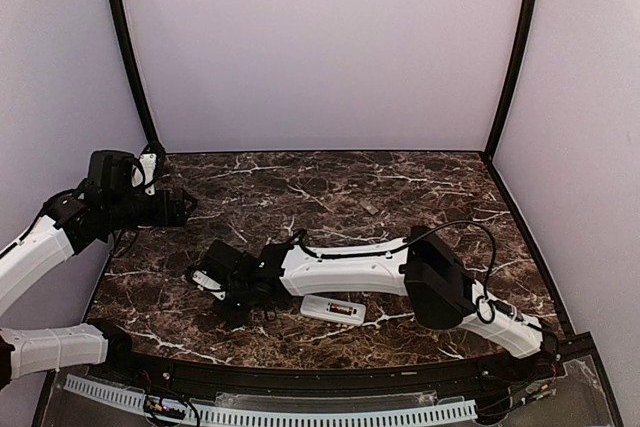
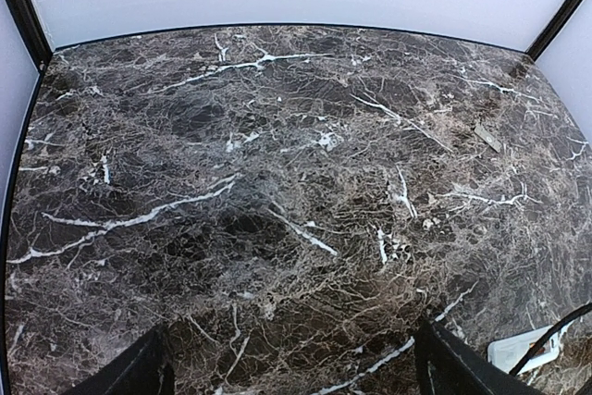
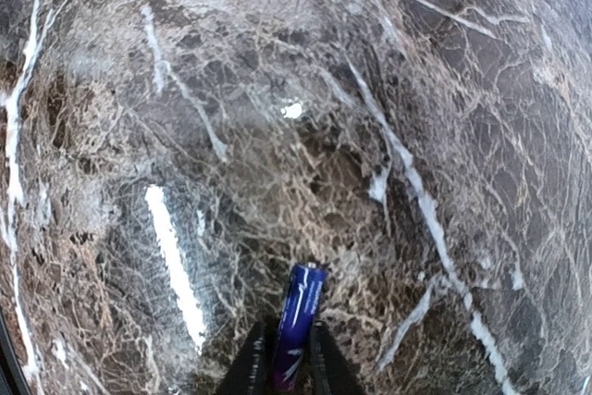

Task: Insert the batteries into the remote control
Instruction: Pick up the battery at the center of the board, then pass from the right arm to the left

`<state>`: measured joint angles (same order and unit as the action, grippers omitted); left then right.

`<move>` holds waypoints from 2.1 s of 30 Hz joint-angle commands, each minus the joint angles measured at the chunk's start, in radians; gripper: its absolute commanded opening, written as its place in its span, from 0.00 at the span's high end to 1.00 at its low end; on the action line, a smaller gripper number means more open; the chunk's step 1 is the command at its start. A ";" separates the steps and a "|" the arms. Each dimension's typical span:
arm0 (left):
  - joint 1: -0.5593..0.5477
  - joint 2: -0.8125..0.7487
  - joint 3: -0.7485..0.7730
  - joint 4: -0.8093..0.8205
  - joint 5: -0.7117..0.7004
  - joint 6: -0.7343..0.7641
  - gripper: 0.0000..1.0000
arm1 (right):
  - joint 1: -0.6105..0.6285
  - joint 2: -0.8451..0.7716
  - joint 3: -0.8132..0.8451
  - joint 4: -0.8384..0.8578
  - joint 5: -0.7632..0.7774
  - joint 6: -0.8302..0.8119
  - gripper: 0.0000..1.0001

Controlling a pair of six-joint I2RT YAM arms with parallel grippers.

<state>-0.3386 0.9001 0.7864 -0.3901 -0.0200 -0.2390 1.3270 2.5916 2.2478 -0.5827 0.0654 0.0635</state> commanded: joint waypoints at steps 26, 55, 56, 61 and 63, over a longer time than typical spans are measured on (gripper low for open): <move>0.006 -0.137 -0.034 0.126 0.205 0.091 0.15 | -0.164 -0.506 -0.473 0.187 -0.343 0.014 1.00; -0.546 0.207 0.000 0.439 0.308 1.544 0.32 | -0.442 -0.932 -0.887 0.104 -0.651 -0.007 1.00; -0.570 0.216 -0.006 0.466 0.290 1.622 0.32 | -0.442 -0.932 -0.887 0.103 -0.660 -0.004 1.00; -0.610 0.293 0.001 0.512 0.213 1.719 0.36 | -0.443 -0.921 -0.872 0.117 -0.711 0.024 1.00; -0.624 0.317 -0.008 0.514 0.177 1.750 0.36 | -0.443 -0.917 -0.863 0.120 -0.721 0.034 1.00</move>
<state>-0.9375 1.1835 0.8009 0.0719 0.2459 1.3556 0.8890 1.6886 1.3716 -0.4751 -0.5961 0.0772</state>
